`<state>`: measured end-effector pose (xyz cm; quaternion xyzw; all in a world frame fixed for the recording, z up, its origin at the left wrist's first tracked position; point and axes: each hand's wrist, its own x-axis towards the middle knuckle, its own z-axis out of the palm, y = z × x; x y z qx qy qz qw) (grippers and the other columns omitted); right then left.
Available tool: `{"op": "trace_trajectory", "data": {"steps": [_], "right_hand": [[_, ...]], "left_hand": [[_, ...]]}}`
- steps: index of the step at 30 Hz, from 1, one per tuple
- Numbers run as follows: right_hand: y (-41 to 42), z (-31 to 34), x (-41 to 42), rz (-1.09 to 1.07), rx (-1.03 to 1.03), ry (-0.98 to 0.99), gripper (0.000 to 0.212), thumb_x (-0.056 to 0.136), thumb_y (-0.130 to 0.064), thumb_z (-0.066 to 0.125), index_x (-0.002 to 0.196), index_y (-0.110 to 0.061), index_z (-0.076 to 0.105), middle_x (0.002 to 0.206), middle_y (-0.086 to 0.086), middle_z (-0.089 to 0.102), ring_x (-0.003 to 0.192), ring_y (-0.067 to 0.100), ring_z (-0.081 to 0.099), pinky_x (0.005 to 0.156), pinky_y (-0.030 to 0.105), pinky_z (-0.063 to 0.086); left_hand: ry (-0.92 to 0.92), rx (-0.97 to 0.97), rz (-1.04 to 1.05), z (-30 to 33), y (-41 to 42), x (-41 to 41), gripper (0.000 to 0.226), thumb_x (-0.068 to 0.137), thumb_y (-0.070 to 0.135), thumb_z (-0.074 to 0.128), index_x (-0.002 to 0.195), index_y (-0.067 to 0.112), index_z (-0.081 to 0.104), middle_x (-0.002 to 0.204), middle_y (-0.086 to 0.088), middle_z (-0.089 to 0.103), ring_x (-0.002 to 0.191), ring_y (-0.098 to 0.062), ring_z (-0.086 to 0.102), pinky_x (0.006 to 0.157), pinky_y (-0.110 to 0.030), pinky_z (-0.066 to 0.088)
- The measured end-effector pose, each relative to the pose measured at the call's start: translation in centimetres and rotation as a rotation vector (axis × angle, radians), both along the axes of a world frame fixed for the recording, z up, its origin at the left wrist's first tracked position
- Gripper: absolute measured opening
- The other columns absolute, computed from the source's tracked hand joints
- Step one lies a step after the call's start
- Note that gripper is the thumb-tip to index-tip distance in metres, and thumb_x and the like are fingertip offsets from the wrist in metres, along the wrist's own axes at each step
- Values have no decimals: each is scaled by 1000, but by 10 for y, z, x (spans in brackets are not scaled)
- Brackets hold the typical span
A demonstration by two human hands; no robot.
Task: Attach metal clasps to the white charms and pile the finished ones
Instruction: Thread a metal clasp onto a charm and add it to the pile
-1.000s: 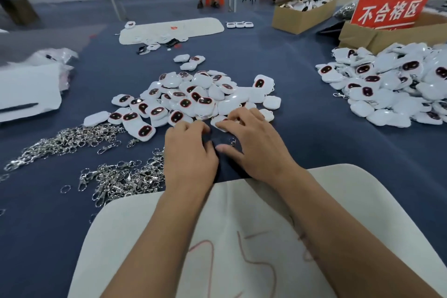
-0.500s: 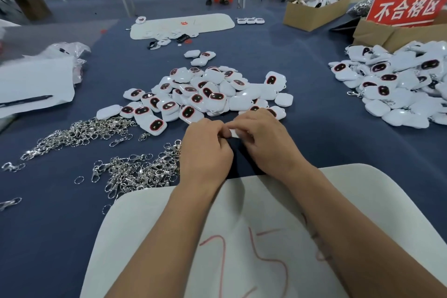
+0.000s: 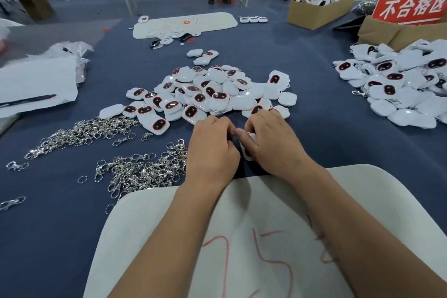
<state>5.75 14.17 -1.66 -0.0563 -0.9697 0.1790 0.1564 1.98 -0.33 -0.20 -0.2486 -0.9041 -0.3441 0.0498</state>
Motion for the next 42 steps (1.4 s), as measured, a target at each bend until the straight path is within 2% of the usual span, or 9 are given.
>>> {"op": "trace_trajectory", "data": {"steps": [3,7,11,18,24,27,30,39,42], "right_hand": [[-1,0,1,-24,-168,83,29,107,-40,50,85,-21,43,71,-11,53,73,16,50,63,34,25],[8,5,5,-127,-550,374,26,110,-29,50,90,-13,44,63,-9,65,61,-2,63,57,11,40],[15,5,5,-299,-948,458,17,109,-25,46,93,-19,46,70,3,72,57,19,71,47,28,50],[16,5,8,-253,-797,384,17,95,-26,70,82,-19,62,52,1,64,48,18,61,58,39,55],[11,7,6,-60,-695,255,20,96,-11,66,104,-26,76,83,-7,75,58,17,57,62,32,50],[9,7,7,121,-634,153,16,97,-17,71,105,-27,79,88,-12,76,70,4,62,72,17,47],[11,6,5,155,-664,183,11,91,-10,77,97,-19,80,87,-8,78,82,6,72,78,20,52],[15,4,6,119,-771,226,13,93,-7,72,90,-19,75,79,-5,77,70,23,65,73,37,54],[14,4,5,156,-728,185,11,93,-13,76,102,-20,78,85,-7,78,70,5,64,72,29,54]], "left_hand": [[36,91,7,1,2,-1,29,79,-7,50,93,10,68,100,-8,65,99,-28,57,89,-39,44],[88,96,-14,-3,6,-3,18,87,6,58,98,15,70,102,-3,64,102,-25,55,92,-35,42],[99,-134,-136,-7,9,-1,30,90,45,71,113,27,69,108,3,54,112,-21,44,97,-36,42],[96,-87,-171,-5,9,-2,11,95,29,70,98,20,65,102,2,58,106,-23,46,93,-41,42],[-2,151,-93,-7,8,-4,10,97,13,63,89,14,57,83,0,64,82,-25,57,77,-47,47],[-39,384,-44,-6,4,-7,12,93,3,66,86,13,62,77,3,67,74,-15,64,70,-32,52],[-57,472,-79,-4,3,-7,16,89,-4,67,84,11,65,75,10,68,71,-1,64,66,-10,46],[-102,525,-64,-3,4,-7,16,88,-4,68,86,12,70,78,-2,70,72,-14,62,67,-17,49],[-112,541,-84,0,4,-6,15,90,-4,67,88,10,69,76,4,70,69,-5,63,68,-12,47]]}}
